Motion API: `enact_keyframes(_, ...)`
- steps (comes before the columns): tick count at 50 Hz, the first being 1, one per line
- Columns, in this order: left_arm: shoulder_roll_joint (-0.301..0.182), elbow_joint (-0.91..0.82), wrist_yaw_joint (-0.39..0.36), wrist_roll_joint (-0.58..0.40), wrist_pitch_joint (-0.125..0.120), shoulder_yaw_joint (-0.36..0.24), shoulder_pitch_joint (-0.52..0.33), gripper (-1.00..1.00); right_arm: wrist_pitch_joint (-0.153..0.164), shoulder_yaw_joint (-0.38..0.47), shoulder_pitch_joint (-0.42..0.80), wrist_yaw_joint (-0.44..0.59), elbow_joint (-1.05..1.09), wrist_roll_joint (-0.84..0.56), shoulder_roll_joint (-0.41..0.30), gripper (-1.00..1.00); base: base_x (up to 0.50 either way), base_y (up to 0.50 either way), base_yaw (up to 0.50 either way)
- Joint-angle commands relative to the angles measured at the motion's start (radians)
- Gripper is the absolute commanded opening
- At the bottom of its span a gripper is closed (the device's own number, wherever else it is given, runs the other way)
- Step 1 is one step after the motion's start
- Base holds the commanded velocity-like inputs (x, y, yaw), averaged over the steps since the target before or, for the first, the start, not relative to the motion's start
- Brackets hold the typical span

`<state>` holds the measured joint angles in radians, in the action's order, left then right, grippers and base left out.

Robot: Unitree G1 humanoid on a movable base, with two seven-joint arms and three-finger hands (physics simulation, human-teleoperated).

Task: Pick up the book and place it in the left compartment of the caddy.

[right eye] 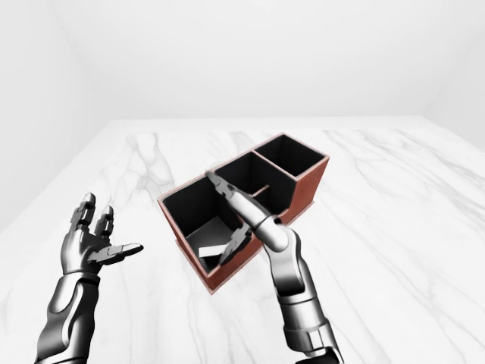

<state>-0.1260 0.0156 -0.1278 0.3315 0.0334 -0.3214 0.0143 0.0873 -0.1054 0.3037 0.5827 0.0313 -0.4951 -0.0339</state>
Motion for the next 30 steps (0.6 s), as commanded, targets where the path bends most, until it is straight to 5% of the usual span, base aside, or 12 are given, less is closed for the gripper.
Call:
enact_keyframes(1,0.002,-0.008,-0.002,-0.001,-0.003,0.003,0.003,1.00,0.000,0.017,0.033,0.029,0.243,0.022,-0.023,1.00,0.00,0.00,0.00)
enact_keyframes(15,0.004,-0.047,-0.002,-0.001,-0.030,-0.004,0.009,1.00,0.000,0.011,0.066,0.060,0.449,0.006,-0.069,1.00,0.00,0.00,0.00)
enact_keyframes(30,0.009,-0.055,-0.008,-0.002,-0.029,-0.006,0.016,1.00,0.000,0.014,0.024,0.055,0.637,-0.005,-0.100,1.00,0.00,0.00,0.00)
